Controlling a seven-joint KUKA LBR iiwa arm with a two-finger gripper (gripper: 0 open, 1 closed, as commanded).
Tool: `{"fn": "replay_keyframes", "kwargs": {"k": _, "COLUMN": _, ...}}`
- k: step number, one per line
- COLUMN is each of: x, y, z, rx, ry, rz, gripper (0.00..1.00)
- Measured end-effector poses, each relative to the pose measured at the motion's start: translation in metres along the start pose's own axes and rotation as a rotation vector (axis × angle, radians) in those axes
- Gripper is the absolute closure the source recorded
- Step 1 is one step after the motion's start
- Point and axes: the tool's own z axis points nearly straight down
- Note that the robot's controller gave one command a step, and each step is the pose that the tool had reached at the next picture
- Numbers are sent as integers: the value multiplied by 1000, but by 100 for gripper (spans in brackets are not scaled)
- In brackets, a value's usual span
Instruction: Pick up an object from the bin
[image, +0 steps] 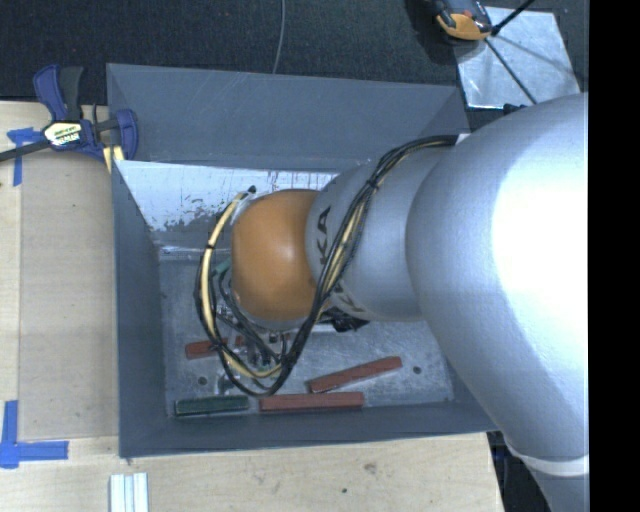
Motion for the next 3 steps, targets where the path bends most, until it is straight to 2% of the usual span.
{"fn": "replay_keyframes", "kwargs": {"k": 1, "x": 9, "y": 8, "z": -12, "rx": 1, "ry": 3, "rz": 89, "gripper": 0}}
{"fn": "replay_keyframes", "kwargs": {"k": 2, "x": 6, "y": 10, "z": 3, "rx": 2, "ry": 3, "rz": 109, "gripper": 0}}
{"fn": "replay_keyframes", "kwargs": {"k": 3, "x": 3, "y": 14, "z": 4, "rx": -11, "ry": -22, "rz": 344, "gripper": 100}}
